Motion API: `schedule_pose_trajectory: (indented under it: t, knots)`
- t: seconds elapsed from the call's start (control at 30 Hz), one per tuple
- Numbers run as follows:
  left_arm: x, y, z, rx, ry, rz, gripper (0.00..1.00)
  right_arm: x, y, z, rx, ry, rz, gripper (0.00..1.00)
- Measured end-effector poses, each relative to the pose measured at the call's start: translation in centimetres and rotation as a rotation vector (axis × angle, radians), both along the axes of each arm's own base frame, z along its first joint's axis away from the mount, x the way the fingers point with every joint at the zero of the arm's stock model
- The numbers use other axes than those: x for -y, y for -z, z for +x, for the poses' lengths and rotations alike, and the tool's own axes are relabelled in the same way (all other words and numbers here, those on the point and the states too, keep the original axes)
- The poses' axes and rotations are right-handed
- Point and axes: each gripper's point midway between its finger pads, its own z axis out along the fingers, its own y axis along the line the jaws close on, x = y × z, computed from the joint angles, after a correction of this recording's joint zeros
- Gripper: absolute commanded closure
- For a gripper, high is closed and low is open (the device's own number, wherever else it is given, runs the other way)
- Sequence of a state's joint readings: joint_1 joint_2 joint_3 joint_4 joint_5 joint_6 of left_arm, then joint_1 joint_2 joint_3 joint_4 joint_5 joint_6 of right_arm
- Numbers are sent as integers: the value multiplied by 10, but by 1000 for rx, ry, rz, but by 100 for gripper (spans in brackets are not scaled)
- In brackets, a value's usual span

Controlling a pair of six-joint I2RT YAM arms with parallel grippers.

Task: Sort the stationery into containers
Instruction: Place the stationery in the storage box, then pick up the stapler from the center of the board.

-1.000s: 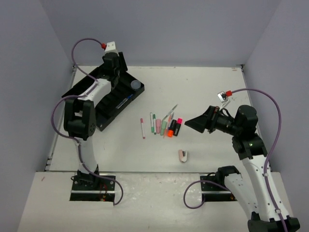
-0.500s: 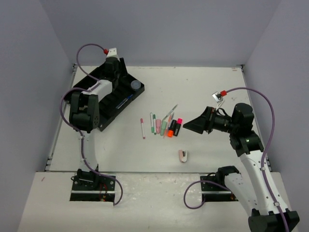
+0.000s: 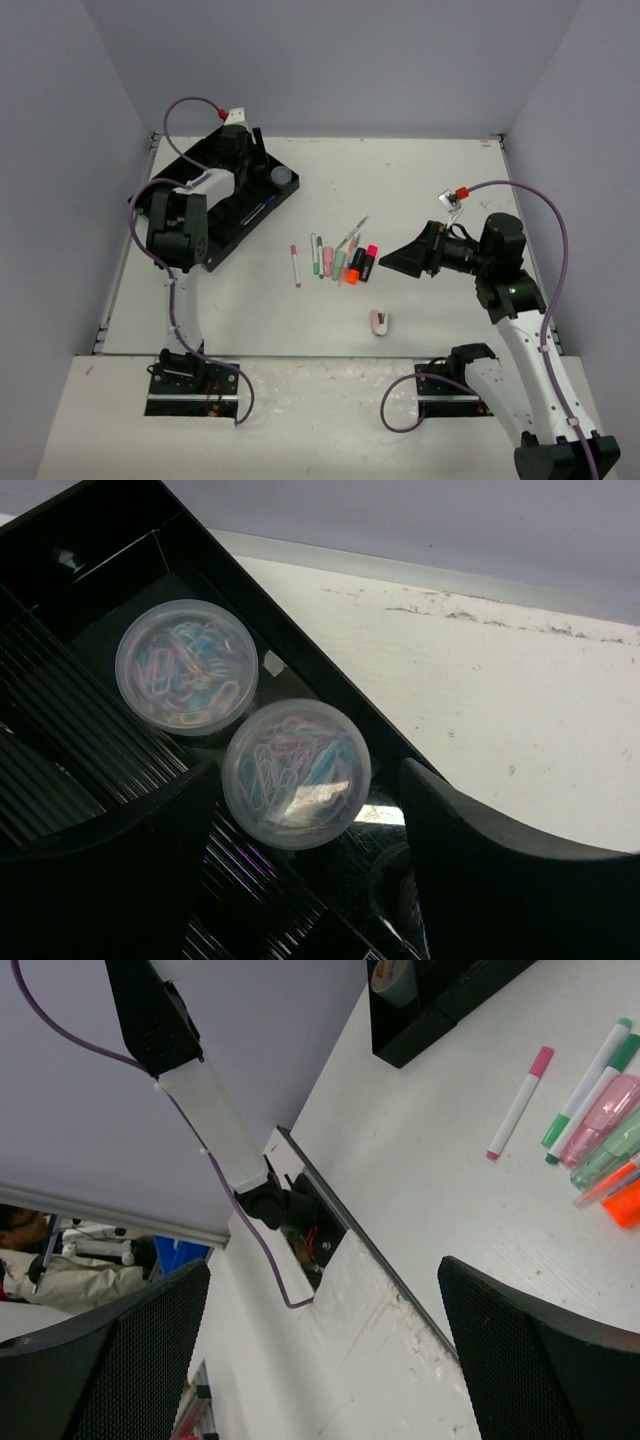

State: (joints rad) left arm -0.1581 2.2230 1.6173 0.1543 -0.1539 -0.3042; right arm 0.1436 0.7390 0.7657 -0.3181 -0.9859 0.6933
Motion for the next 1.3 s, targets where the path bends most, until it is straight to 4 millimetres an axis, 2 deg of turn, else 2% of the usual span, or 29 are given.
schedule_pose_trajectory:
  t: [0.03, 0.23, 0.3, 0.37, 0.4, 0.5, 0.57, 0.6, 0.67, 0.77, 0.83, 0.9, 0.93, 1.0, 1.07, 1.1, 1.17, 1.3]
  knots:
    - [0, 0, 0, 1, 1, -2, 14, 0, 0, 0, 1, 0, 0, 1]
    - [4, -4, 1, 12, 11, -20, 11, 0, 2, 2, -5, 0, -2, 1]
    - [6, -7, -1, 15, 15, -35, 6, 0, 4, 5, -10, 5, -7, 1]
    - [8, -11, -7, 18, 21, -58, 0, 1, 8, 11, -18, 31, -20, 1]
    - [9, -14, -12, 16, 22, -72, 0, 3, 13, 18, -26, 58, -34, 1]
    - [12, -37, -34, 19, 22, -109, 0, 9, 30, 40, -52, 146, -92, 1]
    - [16, -71, -50, 58, 20, -134, 0, 12, 53, 57, -108, 208, -156, 1]
    - [19, -90, -63, 83, 20, -146, 0, 14, 65, 65, -131, 245, -198, 1]
    - [33, -136, -101, 152, 40, -166, 0, 17, 94, 79, -182, 321, -308, 1]
    - [71, -196, -178, 274, 131, -224, 0, 25, 134, 92, -248, 416, -491, 1]
    - [87, -224, -227, 350, 205, -279, 0, 32, 152, 99, -280, 462, -588, 6]
    - [86, -229, -268, 391, 242, -320, 0, 40, 164, 111, -298, 508, -667, 12]
    - [81, -232, -279, 408, 240, -335, 0, 43, 170, 115, -309, 523, -701, 14]
    - [71, -217, -296, 384, 232, -333, 0, 46, 183, 122, -328, 537, -764, 17]
    - [64, -192, -312, 312, 234, -305, 0, 44, 195, 123, -340, 528, -820, 17]
    - [61, -183, -321, 275, 240, -291, 0, 41, 202, 119, -341, 515, -856, 17]
    - [55, -178, -333, 245, 243, -270, 0, 34, 208, 103, -343, 471, -917, 16]
    - [38, -185, -359, 241, 248, -227, 0, 14, 210, 69, -315, 378, -990, 15]
